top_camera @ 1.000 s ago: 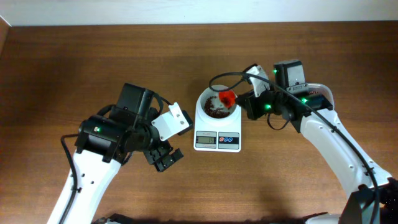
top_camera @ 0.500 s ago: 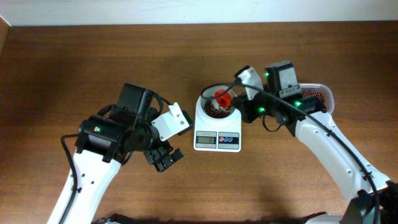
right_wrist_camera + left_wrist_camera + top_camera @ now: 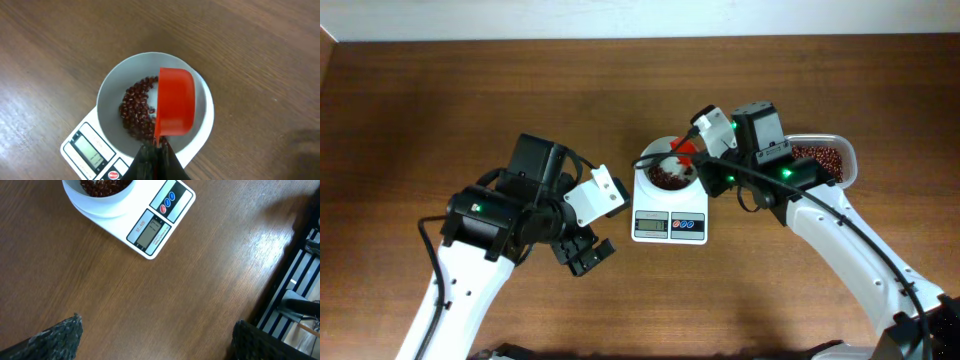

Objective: Scoop and weigh 50g on scale
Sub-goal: 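Tip the scoop to pour beans into the white bowl, then return the scoop to the bean tub and scoop more beans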

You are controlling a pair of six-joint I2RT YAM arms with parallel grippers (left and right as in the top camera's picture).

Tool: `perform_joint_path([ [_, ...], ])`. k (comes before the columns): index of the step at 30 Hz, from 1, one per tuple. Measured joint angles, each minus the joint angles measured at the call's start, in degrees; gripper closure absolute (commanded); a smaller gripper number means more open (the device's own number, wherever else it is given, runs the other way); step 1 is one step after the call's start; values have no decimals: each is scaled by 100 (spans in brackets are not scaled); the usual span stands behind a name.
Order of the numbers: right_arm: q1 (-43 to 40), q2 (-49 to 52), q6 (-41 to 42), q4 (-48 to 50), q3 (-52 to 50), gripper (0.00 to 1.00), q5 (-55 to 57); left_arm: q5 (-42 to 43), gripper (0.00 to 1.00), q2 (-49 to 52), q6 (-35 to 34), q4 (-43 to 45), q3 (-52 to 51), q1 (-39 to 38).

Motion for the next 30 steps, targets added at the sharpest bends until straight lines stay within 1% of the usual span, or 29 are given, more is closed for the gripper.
perform_joint_path([
  [3, -4, -4, -42, -37, 0, 96, -205, -2, 1, 0, 0, 0, -2, 0],
  [6, -221, -96, 358, -46, 0, 96, -271, 0, 1, 0, 0, 0, 0, 0],
  [8, -730, -487, 645, -129, 0, 96, -282, 0, 1, 0, 0, 0, -2, 0],
  [12, -1797, -1725, 791, -352, 87, 96, -83, 0, 1, 0, 0, -2, -2, 0],
  [13, -2280, -2090, 710, -793, 177, 96, 205, -2, 1, 0, 0, 0, -2, 0],
  [14, -2433, -2149, 664, -949, 186, 96, 330, 0, 1, 0, 0, 0, -2, 0],
  [16, -2848, -1945, 483, -1401, 197, 96, 562, 0, 1, 0, 0, -2, -2, 0],
  [18, -3010, -1425, 404, -1469, 179, 96, 697, -2, 1, 0, 0, 2, -2, 0],
  [21, -3062, -592, 356, -1504, 146, 96, 863, -2, 1, 0, 0, 2, -2, 0],
  [24, -3062, 2, 356, -1499, 144, 96, 992, 0, 1, 0, 0, -2, -4, 0],
  [28, -3062, 341, 334, -1508, 144, 96, 990, 0, 1, 0, 0, 0, -7, 0],
  [30, -3067, 404, 337, -1512, 144, 96, 756, 0, 1, 0, 0, 0, -7, 0],
])
